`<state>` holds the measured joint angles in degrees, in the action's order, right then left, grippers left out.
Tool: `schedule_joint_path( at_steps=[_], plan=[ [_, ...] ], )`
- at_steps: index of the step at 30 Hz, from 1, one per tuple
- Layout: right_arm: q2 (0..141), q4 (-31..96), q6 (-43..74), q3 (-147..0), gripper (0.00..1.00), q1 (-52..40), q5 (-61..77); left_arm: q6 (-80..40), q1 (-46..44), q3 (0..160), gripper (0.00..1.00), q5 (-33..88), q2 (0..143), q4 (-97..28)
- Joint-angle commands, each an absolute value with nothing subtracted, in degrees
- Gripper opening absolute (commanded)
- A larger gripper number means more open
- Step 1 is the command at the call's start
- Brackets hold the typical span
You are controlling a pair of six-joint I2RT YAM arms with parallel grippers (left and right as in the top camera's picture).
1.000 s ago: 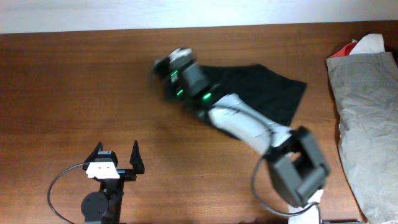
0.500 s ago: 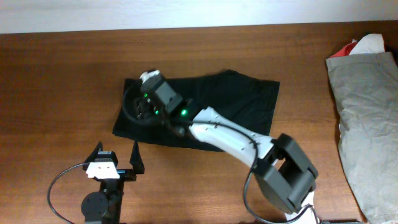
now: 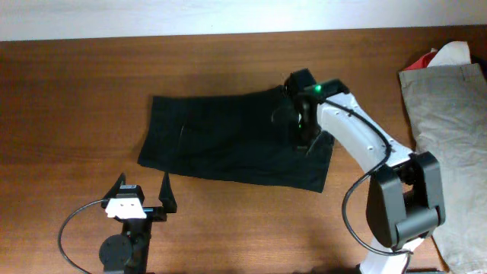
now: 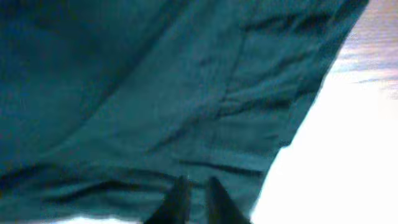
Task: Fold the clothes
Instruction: 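Pull the black pants with the right gripper onto the table center and release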
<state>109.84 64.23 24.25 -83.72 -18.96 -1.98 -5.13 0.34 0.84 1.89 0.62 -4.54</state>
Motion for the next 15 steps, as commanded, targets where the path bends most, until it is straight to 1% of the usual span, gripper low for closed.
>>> schedule_joint_path(
  at_steps=[1, 3, 6, 10, 15],
  plan=[
    [110.0, 61.34, 29.91, -77.65, 0.04, -17.08, -0.51, -4.21, 0.14, 0.49, 0.99, 2.11, 0.36, -4.58],
    [110.0, 56.23, 29.89, -71.68, 0.04, -15.14, 3.42, -4.21, 0.14, 0.49, 0.99, 2.11, 0.36, -4.6],
    [110.0, 53.52, 29.89, -66.61, 0.04, -12.71, 4.14, -4.21, 0.16, 0.49, 0.99, 2.11, 0.36, -4.6],
    [110.0, 53.41, 29.41, -64.31, 0.04, -9.23, 4.1, -4.21, 0.16, 0.49, 0.99, 2.11, 0.36, -4.6],
    [109.97, 52.4, 30.94, -63.61, 0.04, -2.57, 1.83, -4.21, 0.14, 0.49, 0.99, 2.11, 0.36, -4.58]
  ],
)
